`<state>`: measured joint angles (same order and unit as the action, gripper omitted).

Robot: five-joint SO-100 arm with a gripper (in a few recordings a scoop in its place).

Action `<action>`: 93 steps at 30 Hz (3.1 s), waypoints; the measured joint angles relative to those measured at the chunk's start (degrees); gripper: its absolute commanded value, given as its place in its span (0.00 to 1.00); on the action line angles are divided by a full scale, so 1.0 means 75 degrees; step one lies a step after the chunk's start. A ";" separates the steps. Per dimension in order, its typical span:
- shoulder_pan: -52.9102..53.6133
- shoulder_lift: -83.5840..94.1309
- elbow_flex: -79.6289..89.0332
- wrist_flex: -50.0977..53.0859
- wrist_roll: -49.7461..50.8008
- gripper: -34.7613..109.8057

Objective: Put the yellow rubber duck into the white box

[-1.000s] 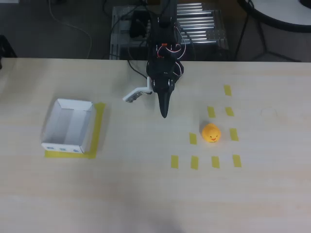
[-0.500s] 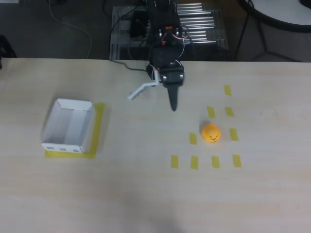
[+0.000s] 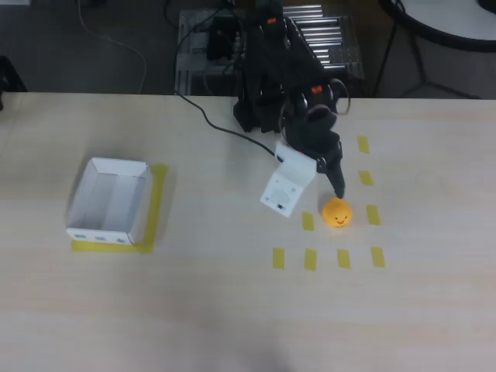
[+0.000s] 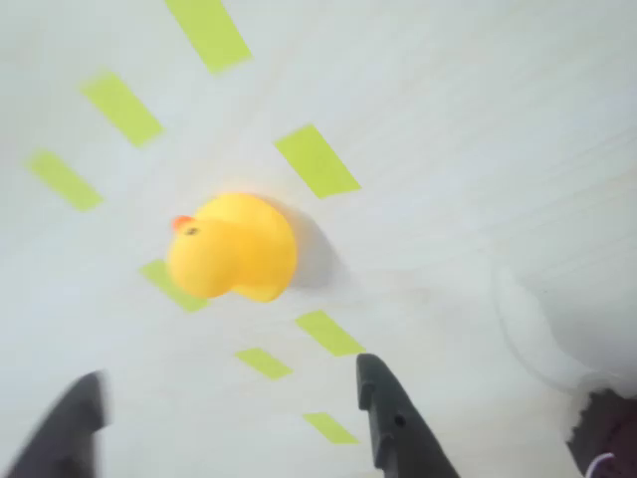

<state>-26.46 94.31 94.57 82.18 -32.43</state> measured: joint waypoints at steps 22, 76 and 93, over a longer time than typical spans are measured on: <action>-0.0738 -0.2309 -0.1207 -0.0633 0.0410 0.54; 0.7488 0.3352 -0.1254 -0.2262 0.2109 0.24; 1.0219 -0.0844 -0.1242 -0.4559 0.1617 0.24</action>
<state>50.19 87.98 85.25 47.99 -20.30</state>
